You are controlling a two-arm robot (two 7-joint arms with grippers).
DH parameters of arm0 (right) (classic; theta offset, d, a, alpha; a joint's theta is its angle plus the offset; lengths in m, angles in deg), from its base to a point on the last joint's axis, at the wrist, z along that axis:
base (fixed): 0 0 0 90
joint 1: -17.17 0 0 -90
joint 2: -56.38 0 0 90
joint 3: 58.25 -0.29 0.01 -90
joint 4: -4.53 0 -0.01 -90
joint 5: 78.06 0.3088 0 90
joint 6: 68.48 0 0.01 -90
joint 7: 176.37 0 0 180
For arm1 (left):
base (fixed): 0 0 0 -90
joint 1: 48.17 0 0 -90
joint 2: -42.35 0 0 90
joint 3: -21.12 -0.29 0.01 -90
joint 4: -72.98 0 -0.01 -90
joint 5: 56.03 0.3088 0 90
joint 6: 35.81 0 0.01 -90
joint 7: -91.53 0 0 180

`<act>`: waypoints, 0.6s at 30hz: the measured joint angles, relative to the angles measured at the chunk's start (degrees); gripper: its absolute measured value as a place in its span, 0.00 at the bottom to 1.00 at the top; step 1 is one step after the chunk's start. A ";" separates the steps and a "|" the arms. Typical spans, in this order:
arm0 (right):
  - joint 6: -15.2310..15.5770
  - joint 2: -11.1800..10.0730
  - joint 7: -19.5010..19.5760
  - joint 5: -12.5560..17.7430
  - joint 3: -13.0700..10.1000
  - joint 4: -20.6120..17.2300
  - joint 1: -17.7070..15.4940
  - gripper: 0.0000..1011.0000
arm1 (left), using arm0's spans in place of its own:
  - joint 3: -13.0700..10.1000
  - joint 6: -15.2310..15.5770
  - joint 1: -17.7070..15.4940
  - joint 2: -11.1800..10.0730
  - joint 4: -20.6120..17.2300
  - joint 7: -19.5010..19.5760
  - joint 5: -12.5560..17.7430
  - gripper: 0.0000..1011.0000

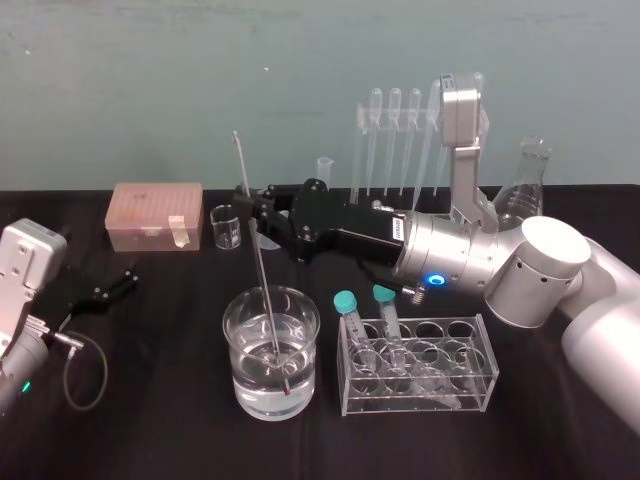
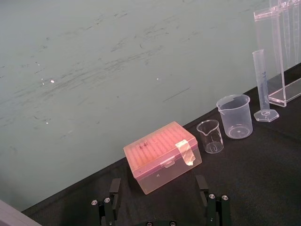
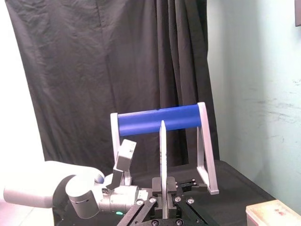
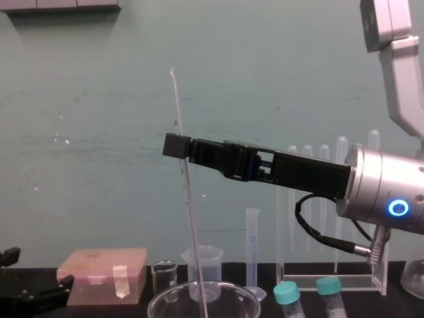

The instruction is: Hold the thermometer with one hand and immerse one end into the beaker, then reinsert it into the test tube rack.

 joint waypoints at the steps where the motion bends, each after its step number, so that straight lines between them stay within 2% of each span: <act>1: 0.00 0.00 0.00 0.00 0.00 0.00 0.00 0.06 | 0.00 0.00 0.00 0.00 0.00 0.00 0.00 1.00; 18: -0.13 0.14 -0.71 -0.12 0.41 0.51 0.43 0.06 | 0.00 0.00 0.00 0.00 0.00 0.00 0.00 1.00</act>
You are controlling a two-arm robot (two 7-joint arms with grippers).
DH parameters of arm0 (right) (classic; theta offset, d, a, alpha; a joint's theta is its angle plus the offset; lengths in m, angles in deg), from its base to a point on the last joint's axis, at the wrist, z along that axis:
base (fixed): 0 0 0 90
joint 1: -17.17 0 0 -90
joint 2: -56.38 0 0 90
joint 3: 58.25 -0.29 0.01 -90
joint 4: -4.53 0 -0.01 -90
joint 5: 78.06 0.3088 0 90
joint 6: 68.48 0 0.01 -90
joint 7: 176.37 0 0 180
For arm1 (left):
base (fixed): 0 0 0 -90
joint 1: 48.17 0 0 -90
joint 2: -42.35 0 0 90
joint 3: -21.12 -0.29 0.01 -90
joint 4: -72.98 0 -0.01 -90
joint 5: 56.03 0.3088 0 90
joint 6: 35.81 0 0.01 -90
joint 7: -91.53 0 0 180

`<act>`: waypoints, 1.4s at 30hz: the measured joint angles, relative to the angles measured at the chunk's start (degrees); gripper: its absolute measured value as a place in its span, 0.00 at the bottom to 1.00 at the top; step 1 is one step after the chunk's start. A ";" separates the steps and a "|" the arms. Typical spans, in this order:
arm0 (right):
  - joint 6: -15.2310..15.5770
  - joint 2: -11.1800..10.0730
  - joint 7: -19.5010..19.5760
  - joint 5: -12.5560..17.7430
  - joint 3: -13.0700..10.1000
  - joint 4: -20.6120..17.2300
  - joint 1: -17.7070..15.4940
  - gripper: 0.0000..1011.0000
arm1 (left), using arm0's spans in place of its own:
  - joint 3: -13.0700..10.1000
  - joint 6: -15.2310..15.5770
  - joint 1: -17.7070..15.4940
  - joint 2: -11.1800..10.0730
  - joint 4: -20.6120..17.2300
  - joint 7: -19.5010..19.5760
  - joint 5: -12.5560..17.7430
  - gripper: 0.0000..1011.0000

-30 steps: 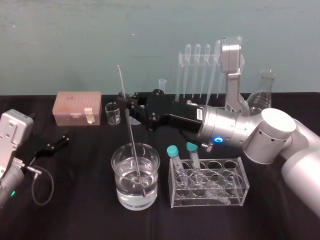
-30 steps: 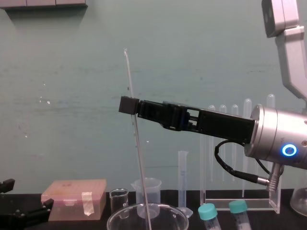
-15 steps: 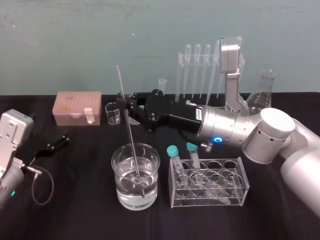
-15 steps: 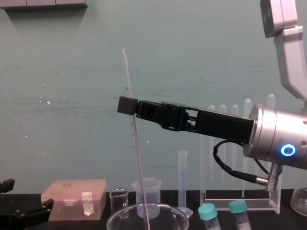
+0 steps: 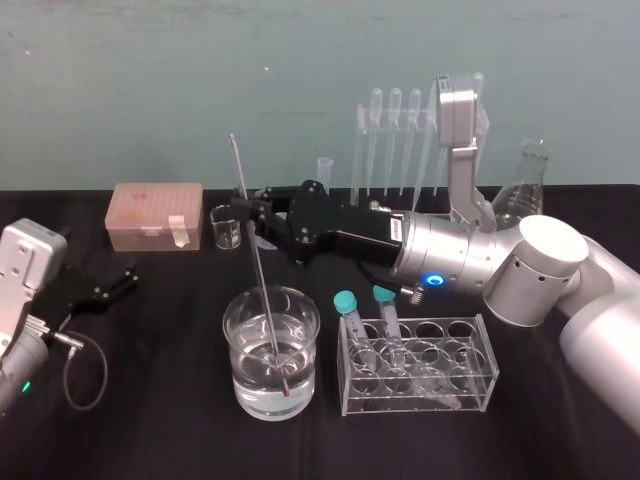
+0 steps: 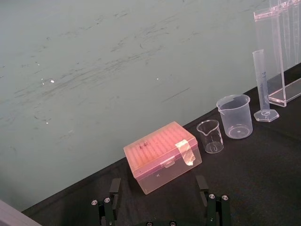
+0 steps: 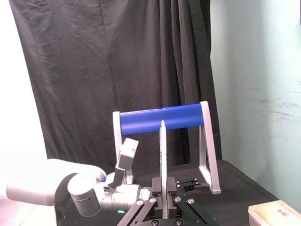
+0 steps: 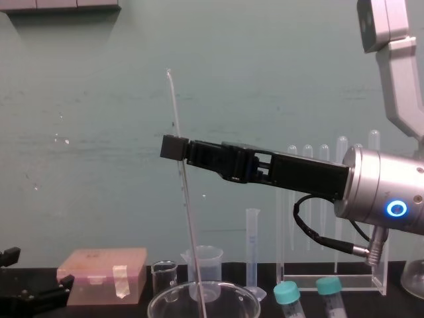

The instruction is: Hold the thermometer with one hand and immerse one end into the beaker, then reinsert it into the test tube rack.

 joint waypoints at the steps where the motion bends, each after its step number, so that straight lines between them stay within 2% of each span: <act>1: 0.00 0.00 0.00 0.00 0.00 0.00 0.00 0.06 | 0.00 0.00 0.00 0.00 0.00 0.00 0.00 1.00; 42: 0.00 0.04 -0.42 -0.20 0.34 0.14 0.48 0.06 | 0.00 0.00 0.00 0.00 0.00 0.00 0.00 1.00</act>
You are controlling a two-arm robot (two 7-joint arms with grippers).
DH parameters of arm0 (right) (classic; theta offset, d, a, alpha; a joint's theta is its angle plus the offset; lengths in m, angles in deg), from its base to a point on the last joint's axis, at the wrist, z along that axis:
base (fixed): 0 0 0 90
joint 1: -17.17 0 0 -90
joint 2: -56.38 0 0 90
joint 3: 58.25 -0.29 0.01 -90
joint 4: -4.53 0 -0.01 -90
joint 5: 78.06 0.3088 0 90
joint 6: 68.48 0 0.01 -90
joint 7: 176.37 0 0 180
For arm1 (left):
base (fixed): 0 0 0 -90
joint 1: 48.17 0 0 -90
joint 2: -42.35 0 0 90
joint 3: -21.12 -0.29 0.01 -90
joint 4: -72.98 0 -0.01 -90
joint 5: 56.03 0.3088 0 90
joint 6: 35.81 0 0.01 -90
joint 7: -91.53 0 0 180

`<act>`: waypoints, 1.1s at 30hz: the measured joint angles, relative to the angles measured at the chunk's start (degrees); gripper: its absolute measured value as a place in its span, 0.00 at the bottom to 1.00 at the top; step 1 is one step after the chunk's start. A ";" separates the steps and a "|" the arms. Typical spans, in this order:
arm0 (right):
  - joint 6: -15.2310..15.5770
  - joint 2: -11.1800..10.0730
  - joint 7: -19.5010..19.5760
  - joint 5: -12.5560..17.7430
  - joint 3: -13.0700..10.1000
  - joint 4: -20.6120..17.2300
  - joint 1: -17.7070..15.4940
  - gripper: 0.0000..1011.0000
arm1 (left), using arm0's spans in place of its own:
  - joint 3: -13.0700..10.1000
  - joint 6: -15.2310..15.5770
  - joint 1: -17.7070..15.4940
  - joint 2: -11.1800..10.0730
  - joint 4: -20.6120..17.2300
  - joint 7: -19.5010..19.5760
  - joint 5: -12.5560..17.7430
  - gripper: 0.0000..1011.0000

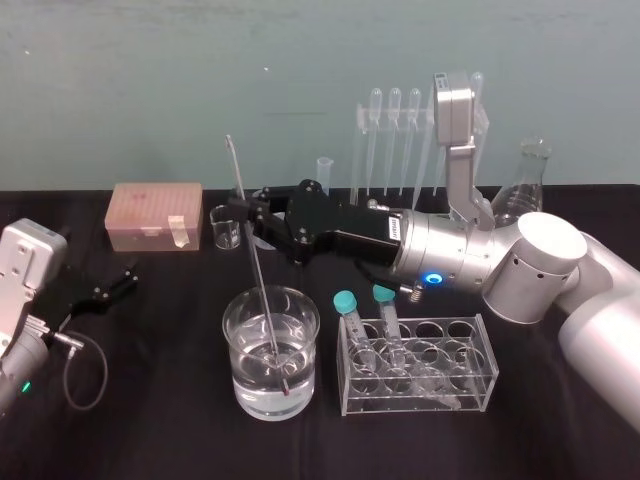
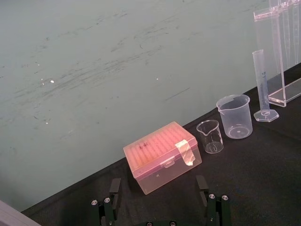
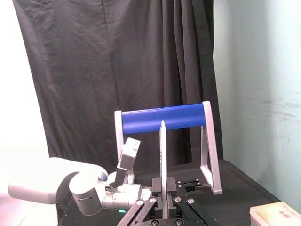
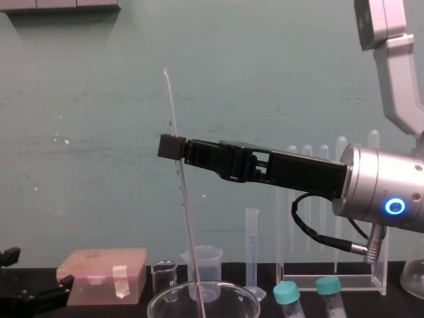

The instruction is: Hold the thermometer with one hand and immerse one end into the beaker, then reinsert it into the test tube rack.

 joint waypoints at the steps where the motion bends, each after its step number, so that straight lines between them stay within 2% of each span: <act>1: 0.01 0.00 0.00 0.00 0.00 -0.01 0.00 0.06 | 0.00 0.00 0.00 0.00 0.00 0.00 0.00 1.00; 26: 0.24 -0.06 0.35 -0.05 0.09 -0.46 -0.15 0.06 | 0.00 0.00 0.00 0.00 0.00 0.00 0.00 1.00; 33: 1.03 -0.78 0.95 1.25 -1.15 -3.17 0.20 0.06 | 0.00 0.00 0.00 0.00 0.00 0.00 0.00 1.00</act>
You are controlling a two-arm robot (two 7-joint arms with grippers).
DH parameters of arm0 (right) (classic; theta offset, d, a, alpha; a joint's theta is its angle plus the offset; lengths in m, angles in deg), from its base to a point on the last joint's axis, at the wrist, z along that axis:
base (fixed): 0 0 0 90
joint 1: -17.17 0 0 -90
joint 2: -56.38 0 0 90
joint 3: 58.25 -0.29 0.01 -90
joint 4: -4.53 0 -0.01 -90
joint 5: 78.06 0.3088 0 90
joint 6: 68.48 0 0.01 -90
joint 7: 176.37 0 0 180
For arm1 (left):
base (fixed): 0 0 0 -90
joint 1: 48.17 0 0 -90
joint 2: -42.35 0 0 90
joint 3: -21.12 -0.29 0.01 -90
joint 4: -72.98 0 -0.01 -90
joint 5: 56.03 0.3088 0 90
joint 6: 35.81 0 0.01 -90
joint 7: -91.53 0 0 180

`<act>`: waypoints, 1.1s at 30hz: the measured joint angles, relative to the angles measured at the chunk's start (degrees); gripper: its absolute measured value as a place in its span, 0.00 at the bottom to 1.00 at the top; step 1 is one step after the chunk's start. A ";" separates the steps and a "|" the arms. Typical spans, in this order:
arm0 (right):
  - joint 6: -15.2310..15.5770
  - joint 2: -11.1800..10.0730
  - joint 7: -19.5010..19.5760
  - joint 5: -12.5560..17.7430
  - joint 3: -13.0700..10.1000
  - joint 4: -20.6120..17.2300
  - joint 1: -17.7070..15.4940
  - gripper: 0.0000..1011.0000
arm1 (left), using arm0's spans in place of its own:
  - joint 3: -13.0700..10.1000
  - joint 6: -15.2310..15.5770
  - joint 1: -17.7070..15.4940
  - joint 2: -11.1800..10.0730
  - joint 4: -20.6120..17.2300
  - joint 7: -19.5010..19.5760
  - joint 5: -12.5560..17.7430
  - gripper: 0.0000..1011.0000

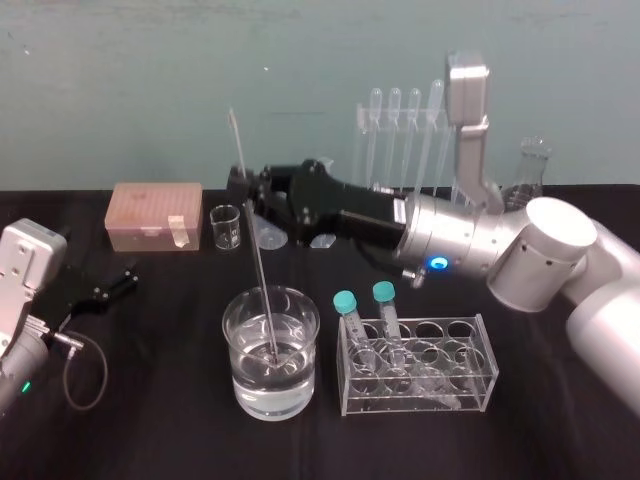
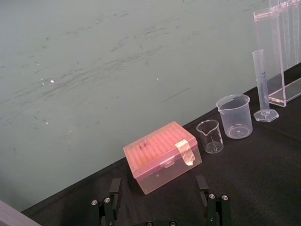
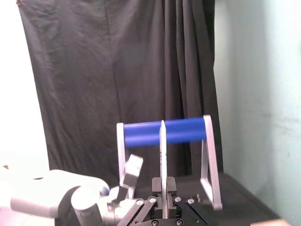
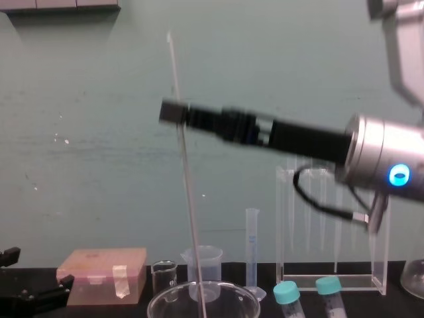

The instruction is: Hold the thermometer with one hand and immerse one end into the beaker, then reinsert it into the test tube rack.

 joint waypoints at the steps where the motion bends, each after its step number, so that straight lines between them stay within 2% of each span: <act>1: 0.16 -0.16 0.06 0.21 -0.21 -0.57 0.16 0.06 | 0.00 0.00 0.00 0.00 0.00 0.00 0.00 1.00; 9: 1.87 -2.18 2.11 3.20 -2.91 -6.78 2.13 0.06 | 0.00 0.00 0.00 0.00 0.00 0.00 0.00 1.00; 14: 3.01 -3.52 6.06 6.04 -6.26 -10.78 3.82 0.06 | 0.00 0.00 0.00 0.00 0.00 0.00 0.00 1.00; 18: 3.06 -4.88 9.84 6.70 -8.52 -12.22 4.70 0.06 | 0.00 0.00 0.00 0.00 0.00 0.00 0.00 1.00; 21: 2.79 -6.74 12.65 6.70 -10.29 -13.11 4.43 0.06 | 0.00 0.00 0.00 0.00 0.00 0.00 0.00 1.00; 26: 2.76 -10.02 16.24 6.47 -12.46 -15.18 1.82 0.06 | 0.00 0.00 0.00 0.00 0.00 0.00 0.00 1.00; 31: 3.15 -14.71 20.06 6.59 -15.40 -19.19 -5.06 0.06 | 0.00 0.00 0.00 0.00 0.00 0.00 0.00 1.00; 33: 3.18 -15.68 20.82 6.65 -15.93 -20.22 -7.03 0.06 | 0.00 0.00 0.00 0.00 0.00 0.00 0.00 1.00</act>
